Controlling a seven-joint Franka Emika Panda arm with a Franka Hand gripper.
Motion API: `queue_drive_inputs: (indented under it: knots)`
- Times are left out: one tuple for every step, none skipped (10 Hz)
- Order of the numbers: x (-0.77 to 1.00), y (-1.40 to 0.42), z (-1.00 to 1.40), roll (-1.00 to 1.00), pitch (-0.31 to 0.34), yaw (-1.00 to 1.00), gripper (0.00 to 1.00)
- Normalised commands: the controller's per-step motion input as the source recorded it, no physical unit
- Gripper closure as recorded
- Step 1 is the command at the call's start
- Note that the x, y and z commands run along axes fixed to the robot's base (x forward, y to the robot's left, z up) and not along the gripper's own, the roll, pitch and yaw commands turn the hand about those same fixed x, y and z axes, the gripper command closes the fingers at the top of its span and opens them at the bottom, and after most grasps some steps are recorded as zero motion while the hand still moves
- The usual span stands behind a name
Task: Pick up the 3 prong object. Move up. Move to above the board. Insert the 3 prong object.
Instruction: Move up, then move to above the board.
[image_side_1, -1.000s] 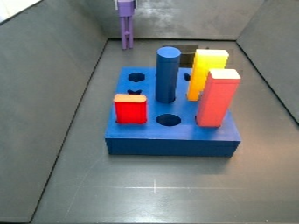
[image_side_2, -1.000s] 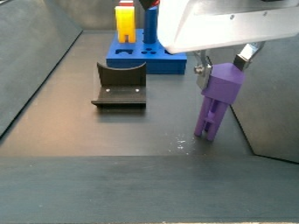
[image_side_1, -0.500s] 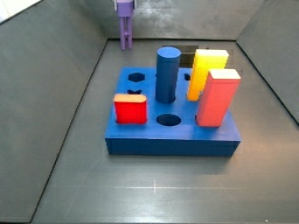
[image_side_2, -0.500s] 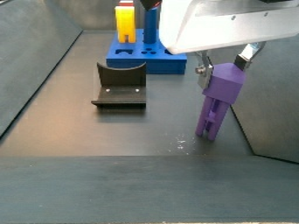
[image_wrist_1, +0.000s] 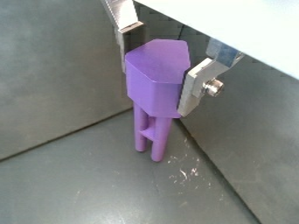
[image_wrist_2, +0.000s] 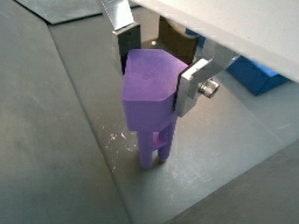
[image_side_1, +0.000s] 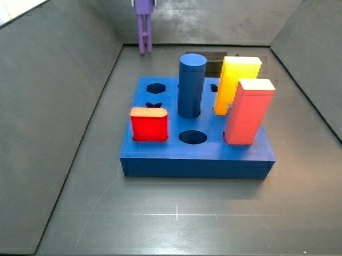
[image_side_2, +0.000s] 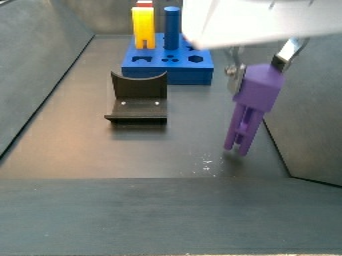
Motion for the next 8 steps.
queue_drive_inputs:
  knots:
    - [-0.05,0.01,0.6,0.02,0.038,0.02,1.0]
    - [-0.03,0.01,0.42,0.05,0.059,0.01,1.0]
    - [-0.02,0.01,0.32,0.06,0.071,0.01,1.0]
    - [-0.21,0.43,1.0,-0.3,-0.188,0.16,1.0]
    - [-0.22,0.45,1.0,-0.3,-0.176,0.15,1.0]
    - [-0.18,0.34,1.0,-0.27,-0.128,0.07,1.0]
    - [-0.13,0.28,0.96,-0.25,-0.098,0.05,1.0]
    - [-0.06,0.18,0.72,-0.21,-0.026,0.01,1.0]
